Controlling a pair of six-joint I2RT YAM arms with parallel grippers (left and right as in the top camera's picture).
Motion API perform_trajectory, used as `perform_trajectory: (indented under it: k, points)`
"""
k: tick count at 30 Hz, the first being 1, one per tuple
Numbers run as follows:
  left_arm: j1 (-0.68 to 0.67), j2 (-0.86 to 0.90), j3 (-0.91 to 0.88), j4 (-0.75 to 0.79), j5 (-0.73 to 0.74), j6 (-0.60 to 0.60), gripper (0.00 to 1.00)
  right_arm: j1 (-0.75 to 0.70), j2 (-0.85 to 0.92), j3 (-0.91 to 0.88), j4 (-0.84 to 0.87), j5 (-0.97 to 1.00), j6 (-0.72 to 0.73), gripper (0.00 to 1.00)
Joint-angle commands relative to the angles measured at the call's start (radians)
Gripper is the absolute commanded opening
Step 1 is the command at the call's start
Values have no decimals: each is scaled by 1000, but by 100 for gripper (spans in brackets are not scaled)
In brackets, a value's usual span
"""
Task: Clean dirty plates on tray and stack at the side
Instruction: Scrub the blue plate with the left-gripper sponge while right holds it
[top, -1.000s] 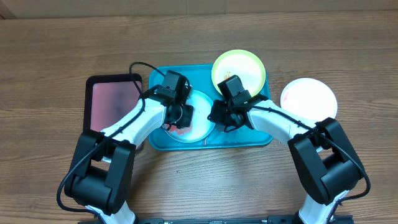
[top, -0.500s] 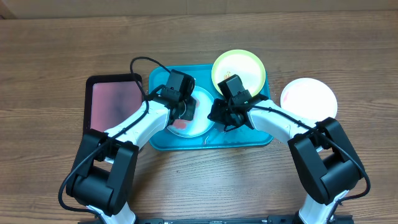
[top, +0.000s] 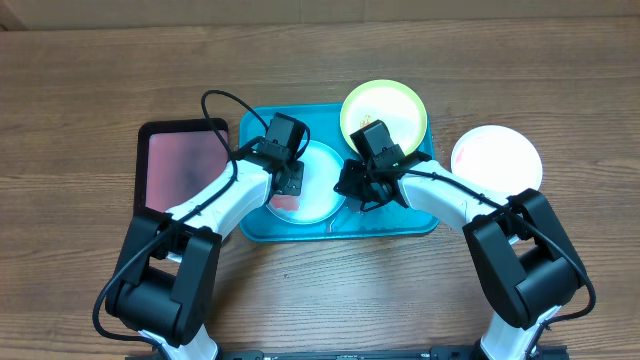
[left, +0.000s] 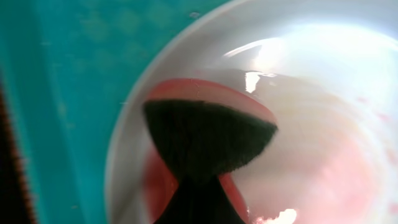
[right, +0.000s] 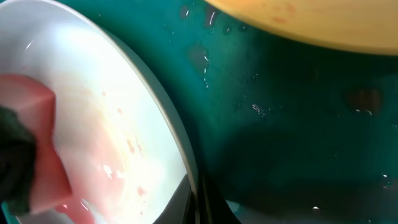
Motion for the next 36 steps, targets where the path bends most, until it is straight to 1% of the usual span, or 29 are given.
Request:
perform_trajectory:
  k: [1,5,7,11,12,13,17,19,22,24,26,27,32,34,36]
  points:
    - [-18,13,5,-13,335,110,4,-5,9,14,3,10,6,4]
    - [-29,13,5,13,351,125,4,-5,9,14,3,10,6,4]
    - [-29,13,5,48,330,123,4,-5,9,14,3,10,6,4]
    - [-29,13,5,136,149,83,4,-5,9,14,3,10,6,4]
    - [-29,13,5,153,89,66,4,-5,9,14,3,10,6,4]
    - [-29,13,5,173,-14,42,4,-5,9,14,3,10,5,4]
    - [-29,13,5,164,-242,-32,4,-5,9,14,3,10,5,4]
    - [-29,13,5,110,-296,-51,4,-5,9,14,3,10,6,4]
    - [-29,13,4,32,-295,-68,4,-5,9,14,3,10,6,4]
    - [-30,13,4,-24,-262,-72,4,-5,9,14,3,10,6,4]
    - [-30,13,4,-70,-177,-59,4,-5,9,14,3,10,6,4]
    - [-30,13,4,-87,-111,-36,4,-5,9,14,3,10,6,4]
    - [-30,13,4,-115,300,172,4,-5,9,14,3,10,6,4]
    - [-30,13,4,-103,427,237,4,-5,9,14,3,10,6,4]
    - [-29,13,5,-70,492,258,4,-5,9,14,3,10,6,4]
